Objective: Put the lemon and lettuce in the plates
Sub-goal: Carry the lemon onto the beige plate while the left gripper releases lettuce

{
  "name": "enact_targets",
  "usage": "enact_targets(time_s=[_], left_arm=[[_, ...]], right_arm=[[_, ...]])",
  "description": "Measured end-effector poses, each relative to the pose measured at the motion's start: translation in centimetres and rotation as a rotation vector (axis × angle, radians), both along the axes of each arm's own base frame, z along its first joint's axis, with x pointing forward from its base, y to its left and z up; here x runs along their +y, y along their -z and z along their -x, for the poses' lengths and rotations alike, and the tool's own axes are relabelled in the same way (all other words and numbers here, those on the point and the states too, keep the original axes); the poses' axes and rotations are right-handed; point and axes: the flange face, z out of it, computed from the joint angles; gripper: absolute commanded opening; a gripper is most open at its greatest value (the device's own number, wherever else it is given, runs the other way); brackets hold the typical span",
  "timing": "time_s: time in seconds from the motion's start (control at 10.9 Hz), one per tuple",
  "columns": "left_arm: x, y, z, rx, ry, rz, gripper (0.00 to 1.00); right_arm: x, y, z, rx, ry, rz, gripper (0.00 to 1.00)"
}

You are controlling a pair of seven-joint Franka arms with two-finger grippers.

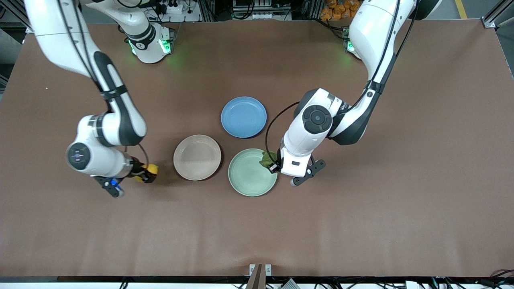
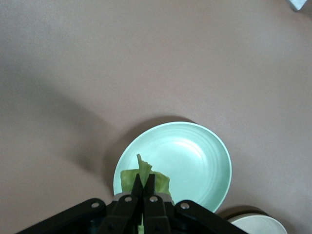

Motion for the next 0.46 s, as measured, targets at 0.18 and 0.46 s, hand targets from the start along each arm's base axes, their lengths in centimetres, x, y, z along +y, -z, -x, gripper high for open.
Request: enact_targets(time_s=[0.18, 0.46], left_arm=[[0.2, 1.7, 0.0, 0.02, -0.002, -0.013, 0.0], [0.2, 4.7, 0.0, 0.043, 0.005, -0.026, 0.0]], right_arm=[[5.1, -1.1, 0.0, -0.015, 0.097, -0.004, 0.0], [9.4, -2.7, -0.3, -0.023, 0.233, -0.081, 0.0]])
